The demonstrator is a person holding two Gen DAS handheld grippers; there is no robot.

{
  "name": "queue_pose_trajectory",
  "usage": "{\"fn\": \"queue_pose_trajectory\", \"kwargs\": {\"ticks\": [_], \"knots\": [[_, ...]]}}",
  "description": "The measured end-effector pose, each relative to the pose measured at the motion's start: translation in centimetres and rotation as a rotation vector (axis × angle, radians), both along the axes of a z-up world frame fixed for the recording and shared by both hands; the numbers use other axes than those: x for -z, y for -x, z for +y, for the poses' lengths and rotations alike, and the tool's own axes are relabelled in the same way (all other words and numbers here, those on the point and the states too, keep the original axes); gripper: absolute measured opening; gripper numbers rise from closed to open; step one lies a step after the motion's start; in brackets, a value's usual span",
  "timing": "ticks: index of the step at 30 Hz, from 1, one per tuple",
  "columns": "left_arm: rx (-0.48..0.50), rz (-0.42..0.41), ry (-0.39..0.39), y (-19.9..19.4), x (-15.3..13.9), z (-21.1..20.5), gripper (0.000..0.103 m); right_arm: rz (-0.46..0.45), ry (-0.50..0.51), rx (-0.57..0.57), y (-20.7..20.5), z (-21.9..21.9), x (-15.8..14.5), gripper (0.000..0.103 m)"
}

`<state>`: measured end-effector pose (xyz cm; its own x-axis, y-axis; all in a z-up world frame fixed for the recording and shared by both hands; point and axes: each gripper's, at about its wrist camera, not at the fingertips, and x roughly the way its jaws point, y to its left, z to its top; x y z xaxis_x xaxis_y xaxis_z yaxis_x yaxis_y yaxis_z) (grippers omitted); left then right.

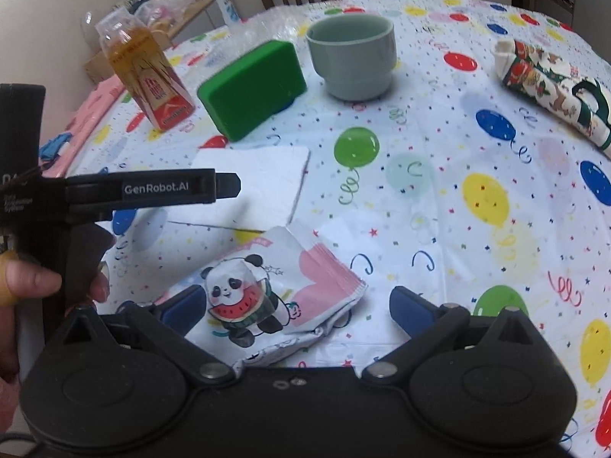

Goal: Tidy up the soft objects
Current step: 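Move both open tools back over the table toward the remaining items, then grasp the white tissue with the left tool while the right tool grasps the panda-print cloth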

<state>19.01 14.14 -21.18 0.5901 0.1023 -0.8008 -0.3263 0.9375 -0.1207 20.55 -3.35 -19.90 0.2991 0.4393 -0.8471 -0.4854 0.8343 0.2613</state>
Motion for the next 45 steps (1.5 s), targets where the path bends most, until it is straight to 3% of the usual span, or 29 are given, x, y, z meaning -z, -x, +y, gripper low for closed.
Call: {"fn": "queue_pose_trajectory", "kwargs": {"ticks": [11, 17, 19, 22, 28, 31, 45], "knots": [[0.008, -0.014, -0.109, -0.4, 0.8, -1.7, 0.097, 0.003, 0.01, -0.038, 0.3, 1.5, 0.9, 0.092], [0.043, -0.044, -0.138, -0.4, 0.4, -2.9, 0.069, -0.015, -0.006, -0.055, 0.6, 1.9, 0.7, 0.071], [0.065, -0.05, -0.139, -0.5, 0.3, -3.3, 0.051, -0.021, -0.004, -0.055, 0.7, 2.1, 0.7, 0.068], [0.089, -0.051, -0.124, -0.7, 0.1, -3.8, 0.033, -0.034, -0.004, -0.043, 0.8, 1.9, 0.6, 0.058], [0.069, -0.05, -0.07, -0.6, -0.1, -3.4, 0.019, -0.057, -0.026, -0.012, 0.7, 1.2, 0.1, 0.034], [0.061, -0.049, -0.039, -0.6, -0.4, -3.0, 0.017, -0.065, -0.035, 0.009, 0.9, 0.8, -0.1, 0.027], [0.06, -0.095, 0.014, 0.9, -3.2, -3.1, 0.013, -0.118, -0.09, 0.036, 1.7, -3.1, -3.4, 0.014]]}}
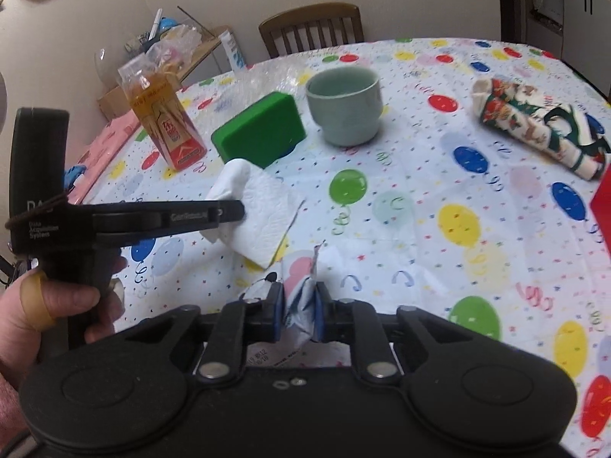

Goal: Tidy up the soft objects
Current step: 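Grasp the white tissue with the left tool while the right tool grasps the panda-print cloth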

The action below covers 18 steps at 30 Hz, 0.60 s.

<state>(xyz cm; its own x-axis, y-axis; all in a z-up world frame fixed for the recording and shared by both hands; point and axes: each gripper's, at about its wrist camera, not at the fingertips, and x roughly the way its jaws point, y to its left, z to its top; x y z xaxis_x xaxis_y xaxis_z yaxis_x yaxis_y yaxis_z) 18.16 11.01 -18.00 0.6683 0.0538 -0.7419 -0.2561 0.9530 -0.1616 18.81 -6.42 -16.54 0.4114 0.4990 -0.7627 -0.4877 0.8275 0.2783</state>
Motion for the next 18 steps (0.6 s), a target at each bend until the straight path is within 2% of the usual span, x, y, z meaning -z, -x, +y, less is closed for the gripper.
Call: {"fn": "queue_pose_trajectory", "kwargs": {"ticks": [12, 18], "knots": [[0.051, -0.044, 0.07, 0.5, -3.3, -2.4, 0.013, -0.063, -0.051, 0.135, 0.1, -7.6, -3.7, 0.013], [0.133, -0.085, 0.098, 0.2, -6.4, -5.2, 0.013, -0.092, -0.063, 0.209, 0.2, -11.9, -6.0, 0.013]]}}
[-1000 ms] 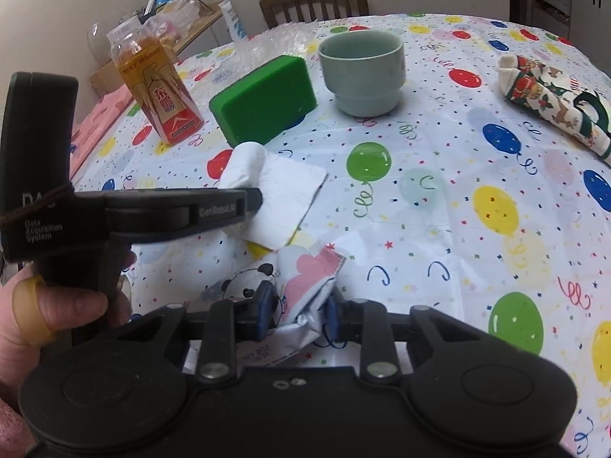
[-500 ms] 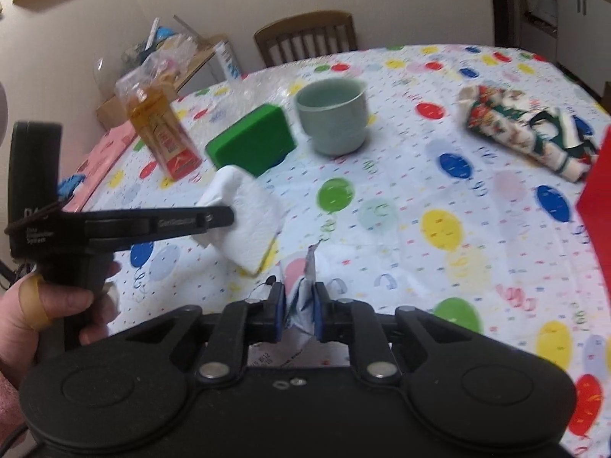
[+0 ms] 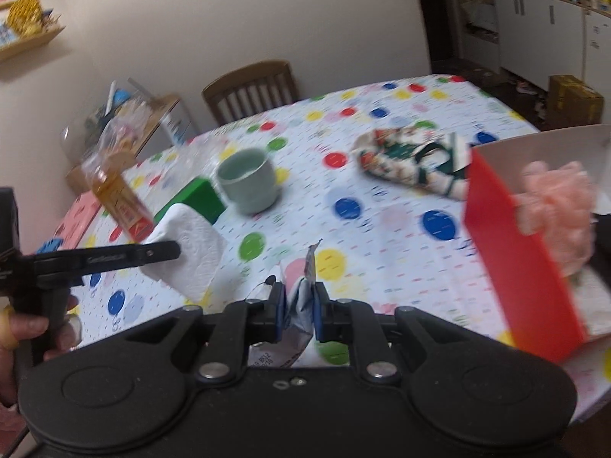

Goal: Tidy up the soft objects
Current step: 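Grasp the white tissue with the left tool while the right tool grasps the panda-print cloth, then carry the tissue and panda cloth with both tools over the box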

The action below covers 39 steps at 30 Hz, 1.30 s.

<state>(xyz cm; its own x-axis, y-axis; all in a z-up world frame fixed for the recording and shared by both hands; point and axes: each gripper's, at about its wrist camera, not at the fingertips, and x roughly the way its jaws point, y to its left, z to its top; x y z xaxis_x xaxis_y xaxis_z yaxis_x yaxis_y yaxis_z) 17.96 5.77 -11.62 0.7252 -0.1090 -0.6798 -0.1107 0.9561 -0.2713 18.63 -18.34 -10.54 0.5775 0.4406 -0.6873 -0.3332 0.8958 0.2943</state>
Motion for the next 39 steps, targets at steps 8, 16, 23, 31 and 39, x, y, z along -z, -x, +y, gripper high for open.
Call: {"fn": "queue_pose_trajectory", "kwargs": {"ticks": [8, 16, 23, 31, 39], "knots": [[0.125, -0.041, 0.035, -1.0, -3.3, -4.4, 0.013, -0.081, -0.035, 0.117, 0.2, -5.8, -3.4, 0.013], [0.237, -0.052, 0.075, -2.8, -5.3, -9.1, 0.013, -0.137, -0.036, 0.237, -0.4, -11.5, -5.5, 0.013], [0.333, -0.061, 0.094, -4.9, -6.7, -14.0, 0.013, -0.173, -0.028, 0.336, -1.1, -15.6, -6.5, 0.013], [0.455, -0.068, 0.094, -7.2, -7.8, -20.8, 0.013, -0.215, 0.009, 0.435, -2.4, -19.9, -6.7, 0.013], [0.566, -0.029, 0.112, -9.0, -6.7, -26.5, 0.013, -0.225, 0.038, 0.534, -4.1, -23.9, -5.4, 0.013]]}}
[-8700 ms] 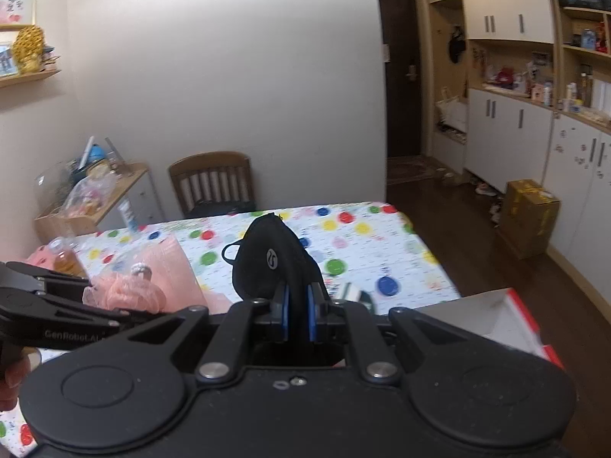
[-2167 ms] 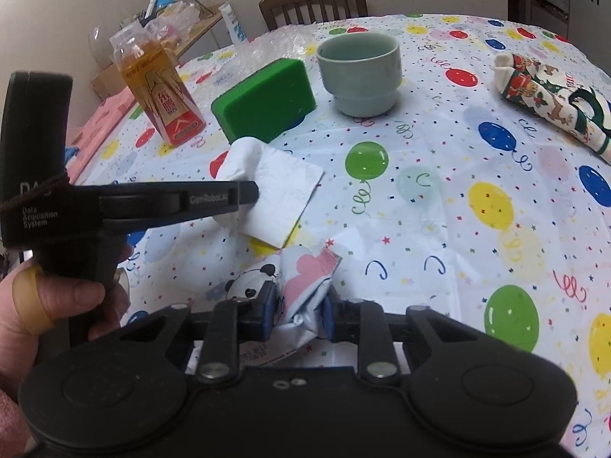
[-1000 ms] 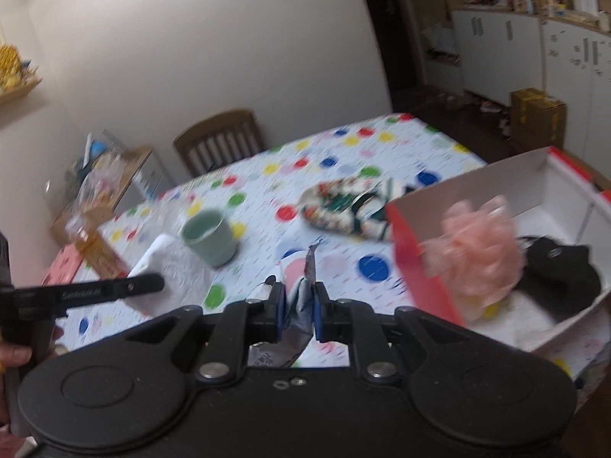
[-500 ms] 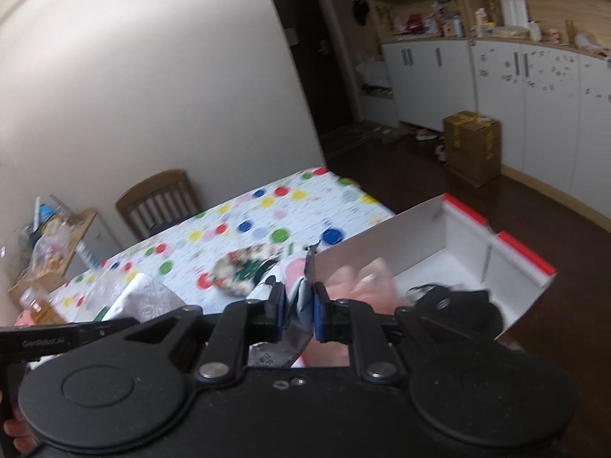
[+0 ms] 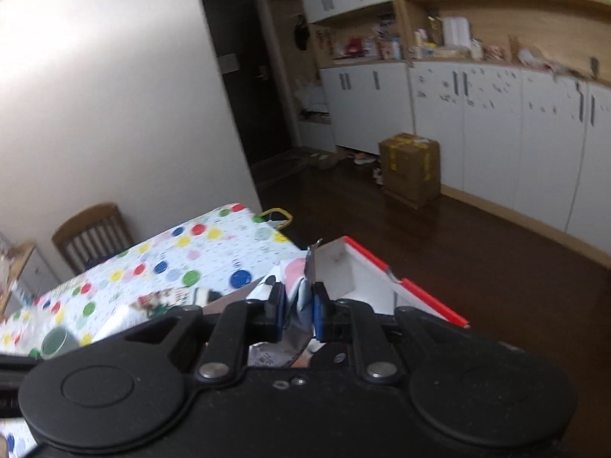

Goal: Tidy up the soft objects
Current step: 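Carry the tissue and panda cloth with both tools over the box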

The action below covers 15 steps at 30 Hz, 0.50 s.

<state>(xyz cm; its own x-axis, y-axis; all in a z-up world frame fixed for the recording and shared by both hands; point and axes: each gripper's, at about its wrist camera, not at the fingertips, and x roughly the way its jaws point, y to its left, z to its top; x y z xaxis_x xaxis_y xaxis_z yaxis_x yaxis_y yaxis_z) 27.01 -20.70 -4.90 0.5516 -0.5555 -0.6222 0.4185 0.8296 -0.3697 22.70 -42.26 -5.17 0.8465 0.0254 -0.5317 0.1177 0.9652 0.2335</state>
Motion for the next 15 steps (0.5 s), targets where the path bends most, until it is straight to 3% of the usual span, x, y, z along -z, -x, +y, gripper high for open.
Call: {"fn": "queue_pose_trajectory", "kwargs": {"ticks": [5, 15], "knots": [[0.037, 0.042, 0.011, -1.4, 1.3, -2.5, 0.013, 0.035, -0.011, 0.049, -1.2, -2.0, 1.7, 0.013], [0.063, 0.072, -0.076, -3.2, 4.5, -5.9, 0.013, 0.111, -0.069, 0.136, -4.5, -3.4, 5.8, 0.013]]}}
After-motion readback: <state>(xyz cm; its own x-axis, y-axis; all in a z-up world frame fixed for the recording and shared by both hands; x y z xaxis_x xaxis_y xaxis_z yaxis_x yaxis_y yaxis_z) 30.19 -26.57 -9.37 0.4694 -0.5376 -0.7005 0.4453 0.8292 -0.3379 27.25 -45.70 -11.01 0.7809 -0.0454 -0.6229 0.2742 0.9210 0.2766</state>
